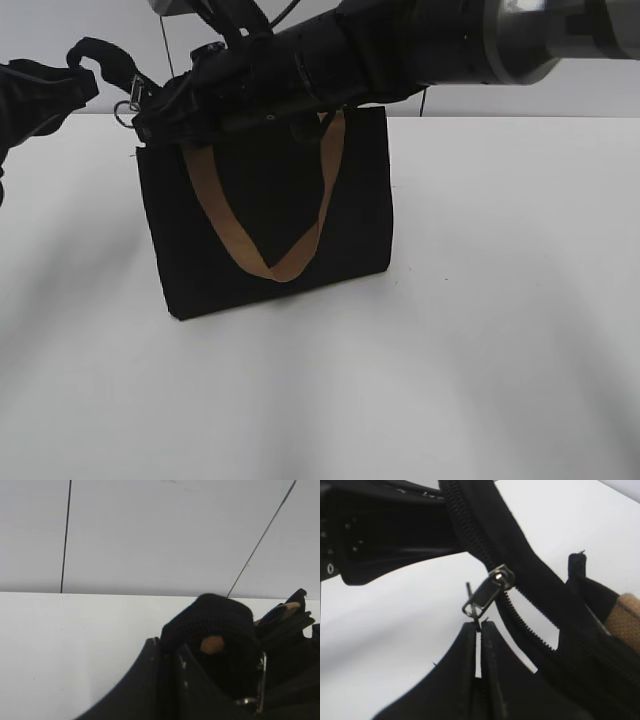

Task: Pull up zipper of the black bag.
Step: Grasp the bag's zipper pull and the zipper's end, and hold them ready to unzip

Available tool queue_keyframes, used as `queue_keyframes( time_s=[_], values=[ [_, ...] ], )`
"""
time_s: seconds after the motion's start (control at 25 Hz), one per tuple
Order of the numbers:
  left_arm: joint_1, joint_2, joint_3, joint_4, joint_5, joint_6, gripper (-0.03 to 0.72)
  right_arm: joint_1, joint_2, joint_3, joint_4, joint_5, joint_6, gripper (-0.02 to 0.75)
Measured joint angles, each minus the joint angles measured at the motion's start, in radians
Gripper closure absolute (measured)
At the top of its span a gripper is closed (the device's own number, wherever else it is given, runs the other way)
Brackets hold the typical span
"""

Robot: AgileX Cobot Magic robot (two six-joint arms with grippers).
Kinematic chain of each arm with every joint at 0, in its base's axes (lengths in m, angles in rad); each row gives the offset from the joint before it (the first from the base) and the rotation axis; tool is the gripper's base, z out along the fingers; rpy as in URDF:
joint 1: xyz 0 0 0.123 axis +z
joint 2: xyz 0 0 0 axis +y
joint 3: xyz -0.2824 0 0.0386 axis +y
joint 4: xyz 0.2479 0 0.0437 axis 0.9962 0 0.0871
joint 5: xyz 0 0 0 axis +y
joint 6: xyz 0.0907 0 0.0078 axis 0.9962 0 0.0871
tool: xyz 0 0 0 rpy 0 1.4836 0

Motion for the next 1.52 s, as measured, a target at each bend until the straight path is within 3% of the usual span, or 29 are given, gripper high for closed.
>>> queue_keyframes(
  time_s=[0.28,0.52,0.6,0.8,0.96,1.2,1.52],
  values=[
    [0.0,0.0,0.0,0.0,0.0,0.0,0.676,0.0,0.0,0.0,0.0,-0.002,-0.041,0.556],
    [0.0,0.0,0.0,0.0,0.0,0.0,0.676,0.0,0.0,0.0,0.0,-0.001,-0.079,0.517],
    [0.0,0.0,0.0,0.0,0.0,0.0,0.676,0.0,0.0,0.0,0.0,-0.024,-0.078,0.543],
    [0.0,0.0,0.0,0.004,0.0,-0.001,0.676,0.0,0.0,0.0,0.0,-0.043,-0.032,0.743],
    [0.0,0.0,0.0,0.035,0.027,-0.001,0.676,0.0,-0.024,0.0,-0.012,-0.004,0.01,0.753],
    [0.0,0.001,0.0,0.092,0.209,0.005,0.676,-0.013,-0.078,0.0,-0.038,0.075,0.103,0.753],
    [-0.002,0.003,0.0,0.123,0.274,0.006,0.676,-0.107,-0.082,0.0,-0.05,0.127,0.214,0.753]
  ],
)
